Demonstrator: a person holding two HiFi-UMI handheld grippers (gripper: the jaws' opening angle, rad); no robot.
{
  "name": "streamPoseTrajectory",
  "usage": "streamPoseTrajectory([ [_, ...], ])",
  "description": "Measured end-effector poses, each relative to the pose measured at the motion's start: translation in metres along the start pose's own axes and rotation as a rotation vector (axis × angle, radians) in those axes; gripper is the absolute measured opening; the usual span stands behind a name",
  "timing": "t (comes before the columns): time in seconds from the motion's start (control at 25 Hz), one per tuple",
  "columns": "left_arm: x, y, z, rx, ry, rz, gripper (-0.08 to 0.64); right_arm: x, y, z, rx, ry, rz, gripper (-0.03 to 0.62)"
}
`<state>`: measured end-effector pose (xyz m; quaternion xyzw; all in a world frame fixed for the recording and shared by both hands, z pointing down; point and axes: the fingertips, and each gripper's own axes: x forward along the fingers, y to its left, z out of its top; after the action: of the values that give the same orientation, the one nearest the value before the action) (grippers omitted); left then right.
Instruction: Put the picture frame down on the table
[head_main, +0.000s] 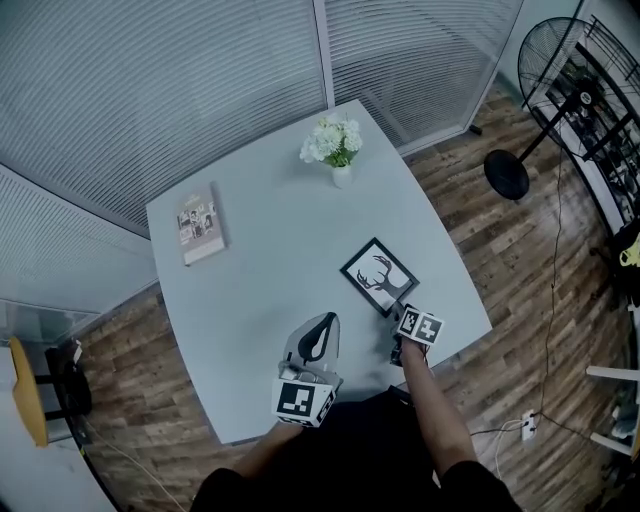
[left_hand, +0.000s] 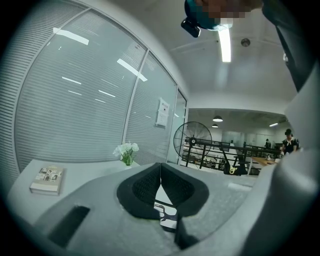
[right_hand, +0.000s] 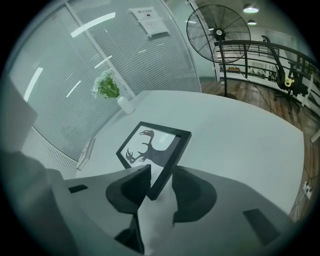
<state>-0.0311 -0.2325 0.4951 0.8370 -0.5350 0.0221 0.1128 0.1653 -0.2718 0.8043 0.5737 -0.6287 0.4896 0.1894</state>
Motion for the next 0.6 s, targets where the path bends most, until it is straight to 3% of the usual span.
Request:
streamPoseTrajectory([
  [0.2,-0.002,-0.011,0.005,0.014,-0.013,-0.017,0.016,-0.02,0.008,-0.006,-0.05,-0.001,0.035,0.051],
  [0.6,-0.021,-0.038,0.006,0.029,-0.021,-0.052,0.017,-0.079,0.038,-0.008,-0.138,-0.078,0.156,0.026],
])
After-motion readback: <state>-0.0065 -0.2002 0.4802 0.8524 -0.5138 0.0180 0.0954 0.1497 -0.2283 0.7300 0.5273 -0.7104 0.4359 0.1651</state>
